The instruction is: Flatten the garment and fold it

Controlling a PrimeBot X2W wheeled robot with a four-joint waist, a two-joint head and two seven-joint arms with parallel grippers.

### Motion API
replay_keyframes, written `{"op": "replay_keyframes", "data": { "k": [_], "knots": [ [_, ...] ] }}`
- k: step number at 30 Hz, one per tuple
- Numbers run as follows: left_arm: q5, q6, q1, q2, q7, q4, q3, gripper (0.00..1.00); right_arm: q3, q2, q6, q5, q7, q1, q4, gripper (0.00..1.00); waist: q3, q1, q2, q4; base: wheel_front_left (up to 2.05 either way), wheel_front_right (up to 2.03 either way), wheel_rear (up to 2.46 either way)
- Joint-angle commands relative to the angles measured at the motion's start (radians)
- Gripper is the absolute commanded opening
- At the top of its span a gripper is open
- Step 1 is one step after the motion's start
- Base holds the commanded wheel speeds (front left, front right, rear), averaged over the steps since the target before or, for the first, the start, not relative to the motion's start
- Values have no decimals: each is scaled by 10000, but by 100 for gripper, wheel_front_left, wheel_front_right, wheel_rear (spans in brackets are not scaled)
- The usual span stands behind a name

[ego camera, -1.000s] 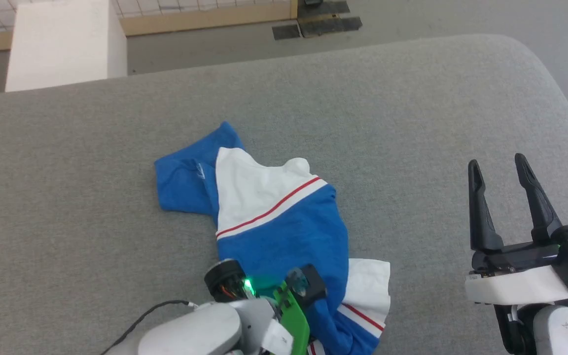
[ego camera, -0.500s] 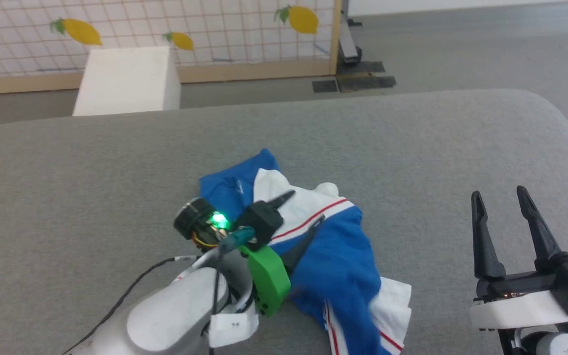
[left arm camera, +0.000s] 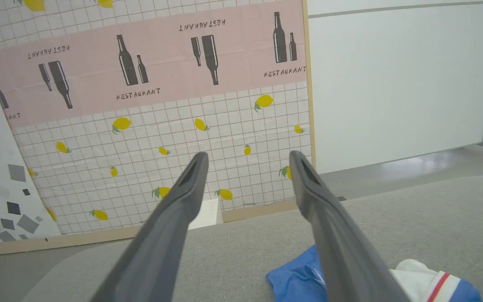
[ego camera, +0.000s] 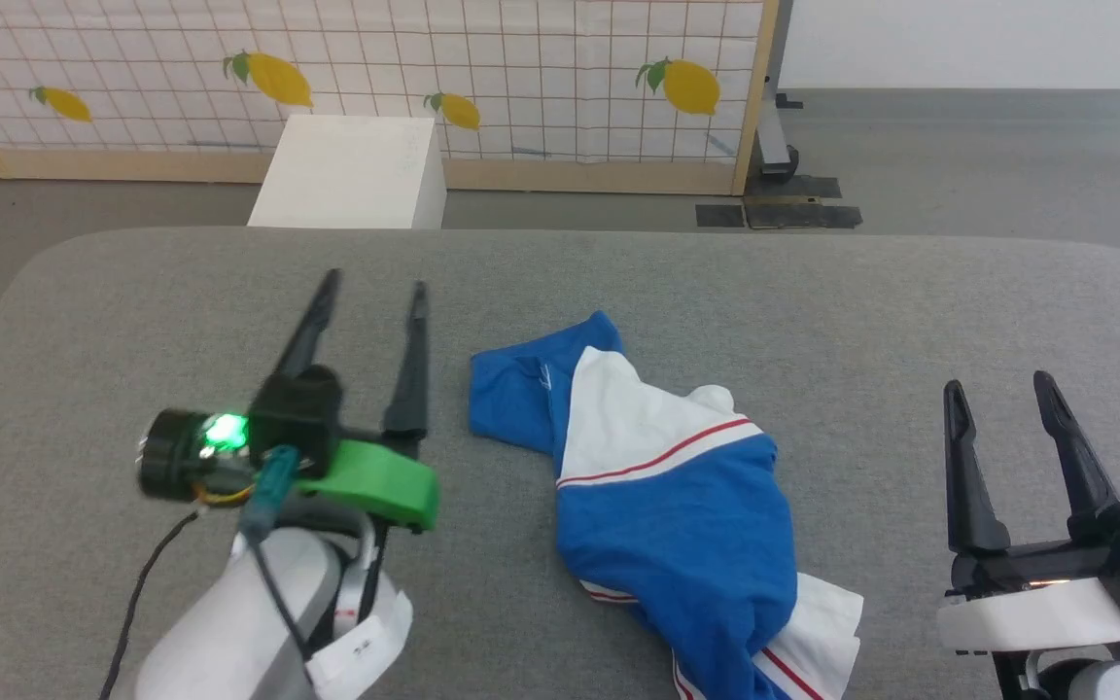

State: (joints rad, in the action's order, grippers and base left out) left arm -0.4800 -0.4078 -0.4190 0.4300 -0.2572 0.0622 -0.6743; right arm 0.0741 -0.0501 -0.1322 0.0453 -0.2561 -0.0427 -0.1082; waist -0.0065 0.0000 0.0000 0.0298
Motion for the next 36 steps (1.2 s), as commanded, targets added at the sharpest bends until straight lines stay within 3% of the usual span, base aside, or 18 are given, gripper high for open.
{"op": "replay_keyframes", "data": {
  "k": [1, 2, 3, 9, 26, 36],
  "knots": [
    [262, -69, 549, -157, -42, -184, 475, 100, 30, -1, 15, 55, -57, -60, -28, 100, 23, 0, 0, 62, 0, 0, 0],
    [498, -82, 873, -249, -42, -361, 951, 100, 46, -1, 15, 86, -57, -53, -31, 100, 39, 0, 0, 75, 0, 0, 0],
    [1013, 40, 1731, -595, -43, -665, 2076, 100, 86, -1, 15, 162, -57, -41, -23, 100, 77, 0, 0, 90, 0, 0, 0],
    [1892, 825, 3181, -1541, -44, -797, 3757, 100, 209, -1, 15, 347, -57, -81, 60, 100, 118, 0, 0, 96, 0, 0, 0],
    [3381, 3504, 4288, -3301, -45, -279, 5736, 100, 221, -1, 15, 872, -57, -323, 505, 100, 122, 0, 0, 168, 0, 0, 0],
    [3687, 4011, 4323, -3629, -45, -136, 6245, 100, 187, -1, 15, 909, -57, -364, 530, 100, 105, 0, 0, 197, 0, 0, 0]
  ]
}}
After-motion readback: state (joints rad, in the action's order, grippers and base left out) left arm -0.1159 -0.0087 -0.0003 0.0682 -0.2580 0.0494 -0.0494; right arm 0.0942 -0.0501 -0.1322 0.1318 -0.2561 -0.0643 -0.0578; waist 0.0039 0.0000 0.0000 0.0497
